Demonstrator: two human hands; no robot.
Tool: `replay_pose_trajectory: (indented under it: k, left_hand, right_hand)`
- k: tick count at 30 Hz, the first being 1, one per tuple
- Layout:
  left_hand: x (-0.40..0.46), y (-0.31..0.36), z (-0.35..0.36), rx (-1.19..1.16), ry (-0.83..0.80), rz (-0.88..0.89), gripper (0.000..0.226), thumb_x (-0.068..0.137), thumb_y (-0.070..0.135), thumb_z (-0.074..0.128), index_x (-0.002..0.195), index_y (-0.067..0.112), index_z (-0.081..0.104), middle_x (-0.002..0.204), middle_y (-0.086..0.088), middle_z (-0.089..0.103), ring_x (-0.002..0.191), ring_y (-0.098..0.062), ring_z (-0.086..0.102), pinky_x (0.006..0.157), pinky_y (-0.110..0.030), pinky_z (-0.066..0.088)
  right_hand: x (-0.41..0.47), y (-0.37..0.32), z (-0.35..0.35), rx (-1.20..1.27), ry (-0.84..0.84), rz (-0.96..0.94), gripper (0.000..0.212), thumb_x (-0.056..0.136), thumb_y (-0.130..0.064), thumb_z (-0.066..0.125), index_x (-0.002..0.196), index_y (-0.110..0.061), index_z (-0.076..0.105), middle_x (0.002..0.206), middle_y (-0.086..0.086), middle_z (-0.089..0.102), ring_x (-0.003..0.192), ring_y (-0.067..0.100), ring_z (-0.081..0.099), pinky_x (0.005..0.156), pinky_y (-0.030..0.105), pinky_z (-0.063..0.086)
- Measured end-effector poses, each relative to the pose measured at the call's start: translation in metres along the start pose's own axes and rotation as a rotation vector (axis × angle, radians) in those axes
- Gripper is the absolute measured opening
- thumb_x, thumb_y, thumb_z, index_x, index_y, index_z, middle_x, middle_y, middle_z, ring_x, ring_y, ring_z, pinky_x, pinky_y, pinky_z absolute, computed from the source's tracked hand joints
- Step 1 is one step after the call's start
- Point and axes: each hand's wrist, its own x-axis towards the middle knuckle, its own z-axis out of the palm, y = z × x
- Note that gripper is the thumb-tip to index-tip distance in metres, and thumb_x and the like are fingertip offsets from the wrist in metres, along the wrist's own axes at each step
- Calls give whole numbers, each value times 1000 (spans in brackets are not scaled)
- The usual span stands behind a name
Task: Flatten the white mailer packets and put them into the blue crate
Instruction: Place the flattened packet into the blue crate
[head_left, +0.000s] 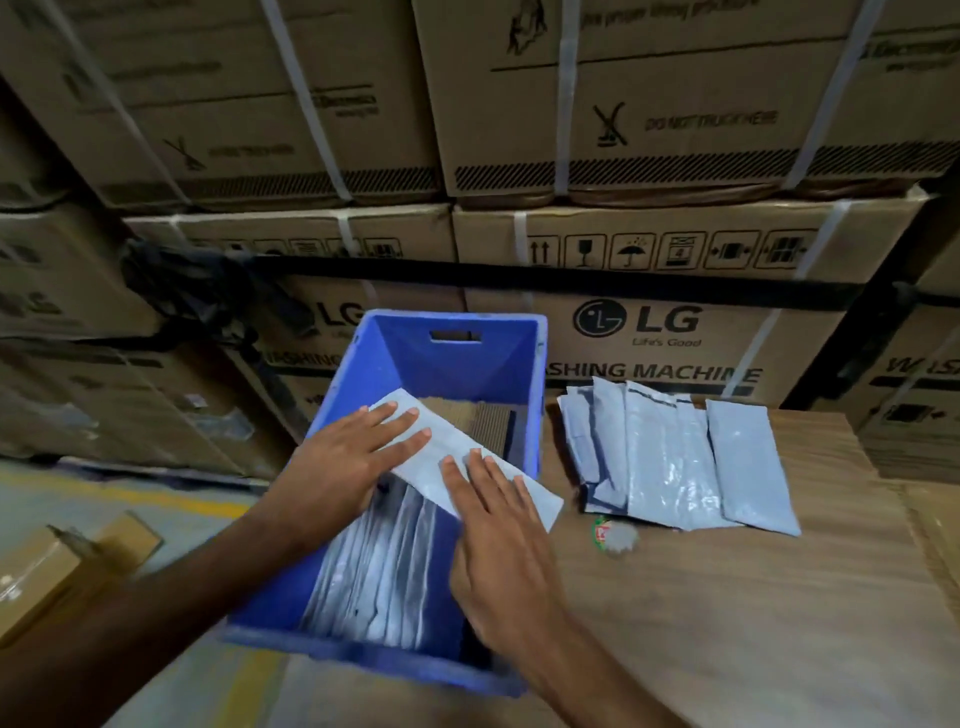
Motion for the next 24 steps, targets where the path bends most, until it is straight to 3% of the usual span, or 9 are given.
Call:
replay_pose_trajectory:
  k: [2, 4, 6, 7, 11, 13, 15, 21, 24]
  left_hand:
    - [0, -28, 17, 4, -49, 71, 66, 79, 9, 40, 141, 21, 60, 147, -6, 56, 133, -30, 56, 108, -46, 48]
    - [8, -46, 40, 41, -95, 176, 60, 85, 12, 38, 138, 22, 63, 146, -5, 58, 131, -29, 58, 104, -48, 50]
    - [21, -55, 65, 86, -128, 323, 57, 86, 13, 40, 136, 23, 65, 144, -4, 60, 129, -30, 60, 103, -48, 52]
    - [28, -56, 77, 103, -148, 396, 57, 85, 11, 40, 134, 22, 66, 142, -4, 61, 128, -30, 61, 103, -49, 52]
    - [57, -42, 110, 91, -183, 604, 55, 84, -1, 50, 131, 21, 68, 138, -5, 64, 124, -33, 63, 101, -46, 52]
    - [70, -36, 122, 15, -179, 640, 56, 84, -5, 65, 134, 20, 66, 143, -5, 61, 129, -34, 59, 103, -45, 51]
    - [80, -33, 133, -40, -209, 675, 57, 87, -4, 69, 138, 21, 62, 148, -4, 55, 135, -34, 54, 108, -45, 47]
    - [94, -24, 160, -111, -406, 782, 52, 106, 7, 41, 152, 32, 44, 164, 7, 32, 153, -24, 26, 122, -35, 24]
    - [98, -22, 168, -110, -499, 803, 61, 98, 2, 43, 152, 31, 45, 161, 5, 39, 151, -24, 30, 121, -37, 29]
  right_hand:
    - [8, -23, 25, 58, -71, 57, 81, 81, -27, 17, 161, -21, 22, 168, 7, 20, 156, 20, 16, 127, 39, 5]
    - [12, -34, 54, 50, -70, 155, 80, 80, -26, 20, 158, -18, 33, 163, 11, 32, 152, 24, 29, 126, 43, 21]
    - [16, -37, 78, 1, -77, 293, 77, 76, -24, 31, 150, -14, 48, 150, 17, 51, 140, 32, 49, 112, 52, 41]
    - [18, -38, 87, -14, -81, 356, 79, 73, -27, 31, 150, -14, 48, 148, 18, 53, 137, 33, 52, 108, 54, 44]
    - [18, -32, 96, 4, -370, 654, 78, 92, -31, 32, 163, -24, 1, 170, 9, 5, 156, 27, 11, 122, 42, 21]
    - [23, -30, 100, 31, -443, 749, 83, 98, -28, 44, 162, -23, -8, 170, 11, -5, 156, 29, 6, 123, 43, 21]
    - [33, -28, 110, 63, -499, 834, 87, 98, -27, 48, 162, -20, -12, 170, 12, -9, 156, 30, 6, 122, 45, 22]
    - [52, -29, 144, 147, -636, 1077, 93, 97, -23, 52, 160, -15, -16, 167, 17, 7, 151, 35, 21, 119, 46, 27]
    - [55, -29, 159, 225, -686, 1186, 98, 96, -14, 53, 157, -14, -24, 166, 25, 3, 151, 42, 21, 118, 50, 27]
